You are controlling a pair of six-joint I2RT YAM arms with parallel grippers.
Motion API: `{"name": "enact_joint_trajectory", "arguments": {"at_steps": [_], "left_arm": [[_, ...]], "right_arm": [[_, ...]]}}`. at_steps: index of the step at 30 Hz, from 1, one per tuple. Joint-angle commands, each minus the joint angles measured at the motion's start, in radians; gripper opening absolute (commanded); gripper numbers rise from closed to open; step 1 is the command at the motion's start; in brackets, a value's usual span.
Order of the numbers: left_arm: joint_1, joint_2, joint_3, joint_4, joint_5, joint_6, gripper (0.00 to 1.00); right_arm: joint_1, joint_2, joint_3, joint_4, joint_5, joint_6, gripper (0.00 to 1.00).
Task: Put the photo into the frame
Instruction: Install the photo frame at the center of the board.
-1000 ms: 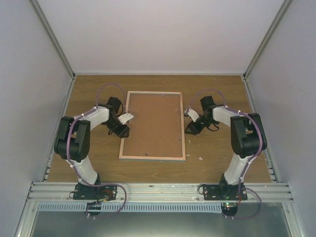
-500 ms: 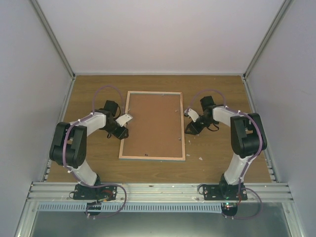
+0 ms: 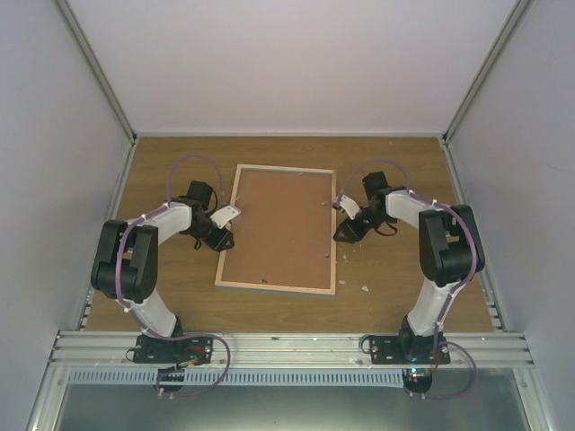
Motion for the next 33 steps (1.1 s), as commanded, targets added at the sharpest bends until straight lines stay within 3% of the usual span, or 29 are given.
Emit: {"name": "enact_joint_trajectory", "arguments": {"at_steps": [1, 3, 6, 10, 15, 25, 29, 33], "left_arm": [[0.001, 0.041, 0.043, -0.033, 0.031, 0.13, 0.4], [0.006, 0.018, 0.064, -0.046, 0.054, 0.124, 0.52], [0.011, 0.002, 0.082, -0.033, 0.046, 0.098, 0.59], [0.019, 0.013, 0.087, -0.014, 0.022, 0.06, 0.59], [0.026, 0.015, 0.075, 0.016, 0.02, 0.028, 0.6], [0.032, 0.031, 0.059, 0.039, 0.019, 0.012, 0.6], [0.035, 0.032, 0.045, 0.045, 0.019, 0.012, 0.6], [0.038, 0.034, 0.039, 0.05, 0.021, 0.013, 0.59]], "right_arm": [[0.015, 0.01, 0.056, -0.02, -0.06, -0.019, 0.45], [0.001, -0.021, 0.052, -0.015, -0.056, -0.028, 0.47], [-0.01, -0.082, 0.052, -0.017, -0.053, -0.065, 0.56], [0.003, -0.104, 0.095, -0.079, -0.043, -0.11, 0.63], [0.072, -0.187, 0.004, -0.077, 0.022, -0.116, 0.83], [0.226, -0.266, -0.157, 0.082, 0.309, -0.059, 0.87], [0.257, -0.286, -0.196, 0.132, 0.399, -0.019, 0.98], [0.279, -0.3, -0.201, 0.151, 0.472, 0.034, 1.0]]}}
